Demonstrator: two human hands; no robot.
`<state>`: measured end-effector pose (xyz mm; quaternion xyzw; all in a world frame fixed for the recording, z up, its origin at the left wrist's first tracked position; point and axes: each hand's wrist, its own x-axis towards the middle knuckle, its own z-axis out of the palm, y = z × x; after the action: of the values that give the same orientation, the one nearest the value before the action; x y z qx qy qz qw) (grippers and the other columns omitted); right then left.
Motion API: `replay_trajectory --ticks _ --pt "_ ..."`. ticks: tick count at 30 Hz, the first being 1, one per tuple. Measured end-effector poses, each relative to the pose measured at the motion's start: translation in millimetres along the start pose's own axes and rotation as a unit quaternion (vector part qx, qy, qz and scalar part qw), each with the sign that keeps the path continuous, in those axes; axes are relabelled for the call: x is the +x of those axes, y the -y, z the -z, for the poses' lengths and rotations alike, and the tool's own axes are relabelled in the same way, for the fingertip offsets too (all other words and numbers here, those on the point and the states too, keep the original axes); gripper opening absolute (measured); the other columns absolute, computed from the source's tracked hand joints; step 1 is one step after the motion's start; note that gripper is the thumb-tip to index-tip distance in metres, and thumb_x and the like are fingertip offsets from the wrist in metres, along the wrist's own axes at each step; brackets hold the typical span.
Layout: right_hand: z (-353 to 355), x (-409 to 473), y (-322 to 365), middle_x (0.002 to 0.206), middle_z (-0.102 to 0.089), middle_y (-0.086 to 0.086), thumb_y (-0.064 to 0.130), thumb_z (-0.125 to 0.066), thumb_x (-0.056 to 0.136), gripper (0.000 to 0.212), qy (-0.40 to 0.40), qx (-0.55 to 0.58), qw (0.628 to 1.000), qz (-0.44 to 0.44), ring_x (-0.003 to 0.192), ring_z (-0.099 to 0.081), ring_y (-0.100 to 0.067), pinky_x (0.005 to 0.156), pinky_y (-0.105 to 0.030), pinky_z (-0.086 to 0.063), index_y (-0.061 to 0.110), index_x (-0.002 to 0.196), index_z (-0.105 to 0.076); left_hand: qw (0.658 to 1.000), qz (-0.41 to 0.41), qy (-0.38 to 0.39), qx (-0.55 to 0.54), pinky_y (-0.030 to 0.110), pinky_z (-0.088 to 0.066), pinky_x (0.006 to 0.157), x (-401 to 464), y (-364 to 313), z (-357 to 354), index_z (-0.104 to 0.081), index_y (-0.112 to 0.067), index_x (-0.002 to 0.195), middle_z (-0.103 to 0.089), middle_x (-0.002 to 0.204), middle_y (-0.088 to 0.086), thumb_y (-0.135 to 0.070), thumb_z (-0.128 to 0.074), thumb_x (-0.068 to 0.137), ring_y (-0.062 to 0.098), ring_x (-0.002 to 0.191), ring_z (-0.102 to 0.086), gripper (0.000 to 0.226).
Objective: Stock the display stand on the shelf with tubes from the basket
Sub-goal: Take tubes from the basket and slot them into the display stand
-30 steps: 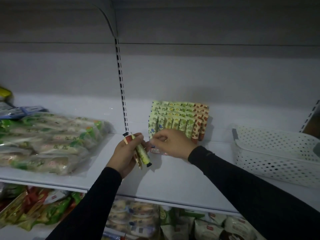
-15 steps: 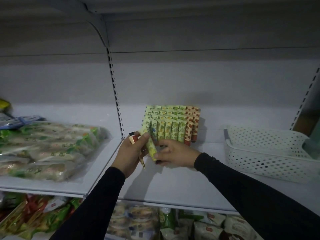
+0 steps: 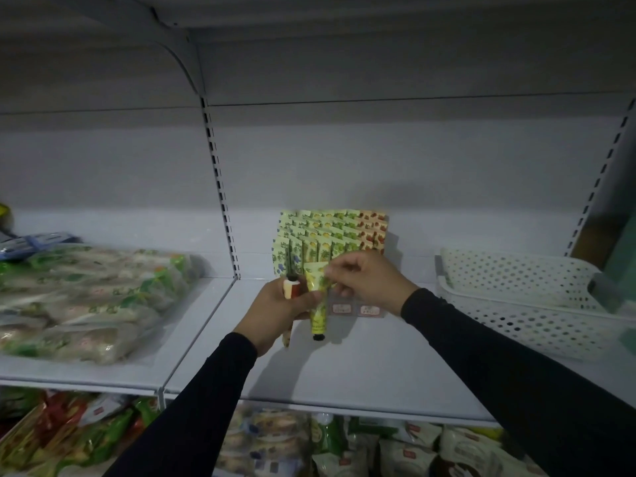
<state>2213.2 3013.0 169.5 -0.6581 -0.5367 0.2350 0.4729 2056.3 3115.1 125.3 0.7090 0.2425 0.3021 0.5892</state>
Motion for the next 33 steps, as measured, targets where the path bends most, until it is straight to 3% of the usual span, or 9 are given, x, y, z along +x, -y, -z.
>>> replay_trajectory --ticks 4,8,10,12,16,20,26,30,33 --pt "4 2 -3 0.091 -0.073 -0.008 0.023 -0.067 0.090 0.022 0.005 0.020 1.000 -0.014 0.068 -0.067 -0.008 0.065 -0.017 -0.055 0.006 0.104 -0.071 0.999 -0.004 0.030 0.038 0.031 -0.059 0.079 0 4 -2 -0.055 0.006 0.092 -0.058 0.083 0.011 -0.017 -0.077 0.085 0.020 0.079 -0.064 0.032" --pt "6 4 -4 0.086 -0.074 -0.008 0.020 -0.072 0.086 0.019 0.015 0.019 1.000 -0.017 0.069 -0.069 -0.011 0.070 -0.021 -0.057 0.004 0.097 -0.072 0.999 -0.002 0.030 0.030 0.028 -0.057 0.077 0 5 -4 -0.058 -0.011 0.081 -0.062 0.069 -0.007 -0.012 -0.073 0.088 0.011 0.074 -0.064 0.016" --pt "6 5 -1 0.082 -0.074 -0.007 0.022 -0.072 0.086 0.019 -0.015 -0.009 1.000 -0.007 0.068 -0.069 -0.011 0.069 -0.021 -0.058 0.005 0.095 -0.073 1.000 -0.013 0.004 0.015 0.029 -0.058 0.077 0 6 -4 -0.063 -0.013 0.087 -0.068 0.070 -0.010 -0.014 -0.070 0.090 0.009 0.074 -0.066 0.008" --pt "7 8 2 0.076 -0.073 -0.003 0.024 -0.070 0.087 0.016 -0.060 -0.033 0.998 0.005 0.063 -0.067 -0.009 0.060 -0.017 -0.054 0.008 0.091 -0.074 0.999 -0.014 -0.045 0.001 0.032 -0.058 0.074 1 8 2 -0.065 -0.010 0.098 -0.072 0.079 0.001 -0.021 -0.070 0.091 0.017 0.078 -0.068 0.015" --pt "13 15 4 0.072 -0.070 0.006 0.024 -0.068 0.089 0.011 -0.141 -0.056 0.988 0.035 0.059 -0.065 -0.001 0.060 -0.016 -0.052 0.015 0.087 -0.073 0.988 0.011 -0.155 -0.012 0.030 -0.048 0.050 3 14 18 -0.053 -0.007 0.082 -0.057 0.058 0.001 -0.033 -0.071 0.089 0.023 0.054 -0.056 0.033" --pt "12 21 6 0.075 -0.069 0.011 0.027 -0.066 0.090 0.016 -0.176 -0.102 0.977 0.064 0.067 -0.065 -0.002 0.074 -0.021 -0.055 0.014 0.090 -0.075 0.980 0.058 -0.191 -0.023 0.038 -0.038 0.055 9 29 31 -0.045 -0.013 0.080 -0.045 0.056 0.001 -0.026 -0.066 0.091 0.023 0.046 -0.048 0.027" --pt "1 30 9 0.083 -0.071 0.011 0.027 -0.065 0.091 0.019 -0.188 -0.152 0.966 0.091 0.072 -0.060 0.006 0.077 -0.015 -0.048 0.013 0.088 -0.077 0.971 0.118 -0.190 -0.083 0.032 -0.029 0.053 13 37 43 -0.041 -0.013 0.087 -0.037 0.063 0.004 -0.019 -0.057 0.076 0.020 0.049 -0.038 0.020" --pt "-10 37 6 0.089 -0.075 0.004 0.025 -0.064 0.092 0.021 -0.185 -0.181 0.961 0.094 0.078 -0.064 -0.003 0.082 -0.021 -0.050 0.011 0.083 -0.077 0.969 0.117 -0.196 -0.092 0.031 -0.032 0.053 15 43 46 -0.044 -0.013 0.082 -0.038 0.063 0.005 -0.013 -0.056 0.085 0.021 0.055 -0.040 0.013" --pt "-17 40 5 0.084 -0.075 0.003 0.024 -0.064 0.092 0.022 -0.178 -0.199 0.959 0.091 0.076 -0.066 -0.007 0.077 -0.019 -0.047 0.011 0.080 -0.077 0.971 0.099 -0.186 -0.111 0.033 -0.046 0.059 14 47 47 -0.050 -0.012 0.083 -0.050 0.063 0.005 -0.016 -0.061 0.095 0.021 0.060 -0.055 0.017"
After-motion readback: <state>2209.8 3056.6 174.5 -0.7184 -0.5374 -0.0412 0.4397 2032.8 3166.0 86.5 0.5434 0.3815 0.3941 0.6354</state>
